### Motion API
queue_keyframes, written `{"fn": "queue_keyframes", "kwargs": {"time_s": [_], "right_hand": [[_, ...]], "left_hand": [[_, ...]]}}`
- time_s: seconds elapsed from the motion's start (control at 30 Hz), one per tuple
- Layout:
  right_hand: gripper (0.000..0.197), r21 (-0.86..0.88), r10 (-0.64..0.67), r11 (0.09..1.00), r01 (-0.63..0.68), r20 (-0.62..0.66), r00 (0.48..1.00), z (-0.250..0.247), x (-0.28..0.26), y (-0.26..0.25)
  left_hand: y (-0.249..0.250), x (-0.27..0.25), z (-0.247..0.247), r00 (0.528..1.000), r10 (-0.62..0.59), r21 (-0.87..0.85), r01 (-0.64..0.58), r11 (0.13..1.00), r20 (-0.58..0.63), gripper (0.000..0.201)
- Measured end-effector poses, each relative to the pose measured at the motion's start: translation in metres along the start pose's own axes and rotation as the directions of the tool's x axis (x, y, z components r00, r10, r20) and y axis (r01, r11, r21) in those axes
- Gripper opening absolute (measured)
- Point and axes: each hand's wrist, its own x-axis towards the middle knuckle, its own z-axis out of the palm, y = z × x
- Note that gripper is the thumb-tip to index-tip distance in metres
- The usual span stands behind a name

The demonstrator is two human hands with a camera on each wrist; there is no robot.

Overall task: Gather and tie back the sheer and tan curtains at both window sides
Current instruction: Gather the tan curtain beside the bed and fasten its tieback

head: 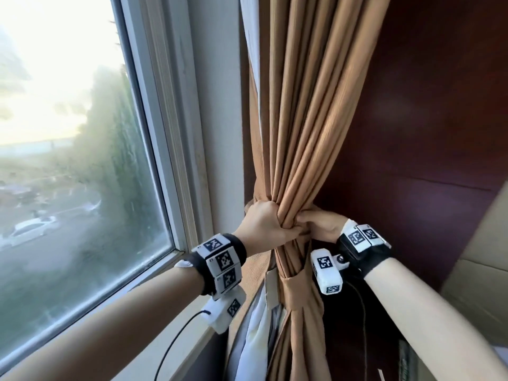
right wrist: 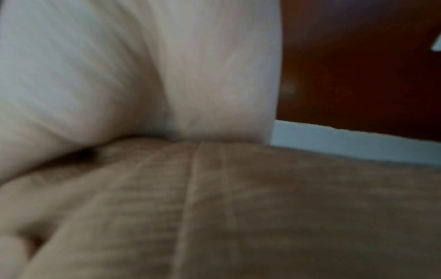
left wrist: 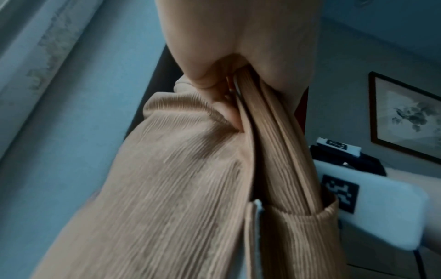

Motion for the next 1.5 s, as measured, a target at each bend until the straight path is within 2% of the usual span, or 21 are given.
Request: {"fn": "queue_keyframes", "kwargs": {"time_s": [0.07, 0.17, 0.27, 0.37, 0.47, 0.53, 0.63, 0.67, 0.77, 0.83, 0.9, 0.97, 1.0, 1.03, 1.13, 1.2, 1.27, 1.33, 1.4, 1.47, 1.5], "right_hand": [[0.041, -0.023, -0.052, 0.998, 0.051, -0.047, 0.998, 0.008, -0.005, -0.005], [0.035, -0.056, -0.098, 0.994, 0.092, -0.118, 0.988, 0.007, -0.012, -0.002], [0.020, -0.033, -0.149, 0.989, 0.146, -0.180, 0.972, 0.013, -0.019, 0.001], [0.018, -0.016, -0.174, 0.984, 0.175, -0.248, 0.953, 0.020, -0.025, 0.002], [0.011, -0.030, -0.184, 0.983, 0.182, -0.253, 0.950, 0.023, -0.032, 0.004], [0.011, -0.028, -0.188, 0.982, 0.188, -0.271, 0.944, 0.022, -0.038, 0.005], [0.026, -0.029, -0.203, 0.979, 0.203, -0.298, 0.933, 0.019, -0.044, 0.005], [0.029, -0.028, -0.205, 0.978, 0.207, -0.315, 0.927, 0.018, -0.046, 0.006], [0.038, -0.075, -0.252, 0.967, 0.242, -0.359, 0.899, 0.020, -0.049, 0.007], [0.051, -0.097, -0.268, 0.963, 0.251, -0.387, 0.882, 0.023, -0.049, 0.009], [0.052, -0.092, -0.266, 0.964, 0.251, -0.405, 0.875, 0.025, -0.050, 0.008], [0.045, -0.076, -0.244, 0.969, 0.234, -0.405, 0.881, 0.026, -0.054, 0.006], [0.042, -0.065, -0.231, 0.972, 0.224, -0.402, 0.886, 0.025, -0.057, 0.005], [0.038, -0.050, -0.218, 0.975, 0.216, -0.398, 0.891, 0.024, -0.060, 0.005], [0.032, -0.025, -0.189, 0.981, 0.194, -0.382, 0.905, 0.019, -0.066, 0.004], [0.031, -0.011, -0.173, 0.983, 0.183, -0.375, 0.911, 0.018, -0.067, 0.004], [0.031, -0.017, -0.174, 0.984, 0.180, -0.363, 0.915, 0.019, -0.066, 0.005], [0.033, -0.023, -0.173, 0.984, 0.176, -0.361, 0.916, 0.021, -0.065, 0.004], [0.035, -0.030, -0.168, 0.985, 0.168, -0.360, 0.918, 0.021, -0.065, 0.004], [0.037, -0.049, -0.177, 0.984, 0.171, -0.354, 0.918, 0.020, -0.065, 0.005], [0.039, -0.061, -0.182, 0.983, 0.172, -0.363, 0.914, 0.022, -0.065, 0.004]], "left_hand": [[-0.004, 0.001, 0.000, 0.998, 0.011, -0.060, -0.007, 0.998, 0.055, 0.044], [-0.003, -0.004, -0.002, 0.984, 0.020, -0.157, 0.008, 0.988, 0.177, 0.038], [0.002, -0.014, 0.004, 0.943, 0.043, -0.300, 0.062, 0.952, 0.331, 0.064], [0.017, -0.035, 0.016, 0.934, 0.055, -0.267, 0.044, 0.963, 0.354, 0.094], [0.024, -0.051, 0.019, 0.917, 0.069, -0.251, 0.035, 0.967, 0.394, 0.104], [0.025, -0.060, 0.011, 0.877, 0.075, -0.307, 0.085, 0.948, 0.475, 0.104], [0.021, -0.069, -0.011, 0.797, -0.007, -0.424, 0.328, 0.844, 0.604, 0.089], [0.015, -0.068, -0.017, 0.791, 0.015, -0.502, 0.374, 0.780, 0.612, 0.079], [-0.003, -0.054, -0.030, 0.851, 0.036, -0.711, 0.414, 0.569, 0.524, 0.053], [-0.015, -0.040, -0.032, 0.907, -0.061, -0.757, 0.384, 0.529, 0.417, 0.042], [-0.027, -0.026, -0.033, 0.945, -0.146, -0.807, 0.327, 0.491, 0.294, 0.025], [-0.044, -0.011, -0.035, 0.946, -0.254, -0.840, 0.300, 0.452, 0.201, 0.011], [-0.054, -0.004, -0.038, 0.941, -0.284, -0.824, 0.305, 0.477, 0.184, 0.003], [-0.061, 0.003, -0.040, 0.937, -0.282, -0.782, 0.330, 0.528, 0.205, 0.019], [-0.069, 0.020, -0.037, 0.897, -0.205, -0.477, 0.389, 0.788, 0.393, 0.062], [-0.053, 0.025, -0.029, 0.845, -0.167, -0.340, 0.375, 0.862, 0.507, 0.059], [-0.034, 0.027, -0.017, 0.851, -0.167, -0.355, 0.376, 0.856, 0.499, 0.035], [-0.024, 0.028, -0.006, 0.841, -0.167, -0.429, 0.421, 0.799, 0.514, 0.021], [-0.024, 0.028, 0.001, 0.804, -0.177, -0.430, 0.474, 0.768, 0.568, 0.024], [-0.024, 0.024, 0.005, 0.813, -0.186, -0.405, 0.457, 0.792, 0.552, 0.032], [-0.020, 0.020, 0.004, 0.808, -0.252, -0.375, 0.492, 0.786, 0.532, 0.038]]}}
